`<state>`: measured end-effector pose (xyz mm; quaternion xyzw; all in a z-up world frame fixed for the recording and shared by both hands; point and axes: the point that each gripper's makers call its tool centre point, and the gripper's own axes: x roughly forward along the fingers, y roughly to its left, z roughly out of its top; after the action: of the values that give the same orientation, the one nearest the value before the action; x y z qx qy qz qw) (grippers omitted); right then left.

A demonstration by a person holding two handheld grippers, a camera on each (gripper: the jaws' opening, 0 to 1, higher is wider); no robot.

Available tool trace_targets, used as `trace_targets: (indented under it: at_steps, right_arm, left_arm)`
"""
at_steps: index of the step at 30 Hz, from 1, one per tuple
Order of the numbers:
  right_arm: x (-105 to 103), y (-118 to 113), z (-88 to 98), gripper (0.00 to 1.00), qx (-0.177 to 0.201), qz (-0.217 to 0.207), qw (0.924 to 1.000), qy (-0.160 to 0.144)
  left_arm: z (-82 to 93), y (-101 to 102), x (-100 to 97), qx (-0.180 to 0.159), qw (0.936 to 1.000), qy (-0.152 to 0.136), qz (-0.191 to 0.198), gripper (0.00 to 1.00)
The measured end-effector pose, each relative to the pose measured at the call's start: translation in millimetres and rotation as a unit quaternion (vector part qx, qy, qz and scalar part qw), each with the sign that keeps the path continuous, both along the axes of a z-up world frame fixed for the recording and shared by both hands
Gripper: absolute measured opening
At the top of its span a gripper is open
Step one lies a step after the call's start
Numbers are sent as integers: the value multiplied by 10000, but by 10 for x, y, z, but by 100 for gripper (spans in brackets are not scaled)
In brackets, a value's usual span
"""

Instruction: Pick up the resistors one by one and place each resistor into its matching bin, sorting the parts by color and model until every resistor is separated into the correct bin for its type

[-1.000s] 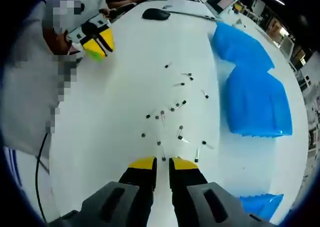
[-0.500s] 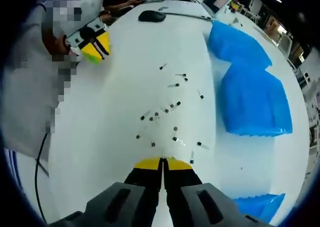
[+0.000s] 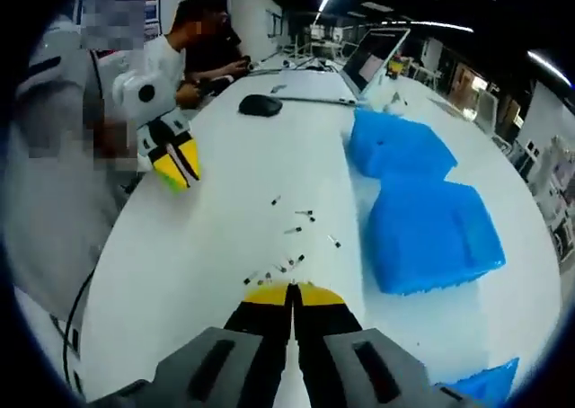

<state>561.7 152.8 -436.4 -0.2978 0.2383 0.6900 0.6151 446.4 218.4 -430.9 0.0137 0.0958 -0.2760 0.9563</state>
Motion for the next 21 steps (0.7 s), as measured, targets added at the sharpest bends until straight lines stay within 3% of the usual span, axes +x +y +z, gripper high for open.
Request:
trace_targets:
  at_steps: [4, 7, 10, 11, 12, 16, 21]
  right_arm:
    - [120, 140, 142, 4, 689, -349, 9967, 261]
    - [362, 271, 352, 4, 1573, -872, 9828, 416]
    - [689, 337, 617, 4, 2507, -1600, 9537, 454]
    - [784, 345, 732, 4, 2886, -1924, 9365, 506]
    - [896, 337, 805, 4, 3118, -2117, 9254, 403]
    - [1097, 337, 898, 4, 3458, -2428, 9063, 73]
    - [1184, 335, 858, 5, 3546, -2607, 8979, 71]
  left_arm:
    - [-3, 5, -11, 4, 10000, 12, -7, 9]
    - [-14, 21, -15, -2, 10000, 46, 9, 9]
    - [-7, 39, -18, -6, 10000, 54, 29, 9]
    - [0, 49, -18, -3, 10000, 51, 40, 9]
    - [5, 55, -19, -2, 10000, 48, 48, 9]
    - [20, 73, -18, 15, 10000, 38, 62, 9]
    - [35, 88, -13, 38, 10000, 29, 66, 9]
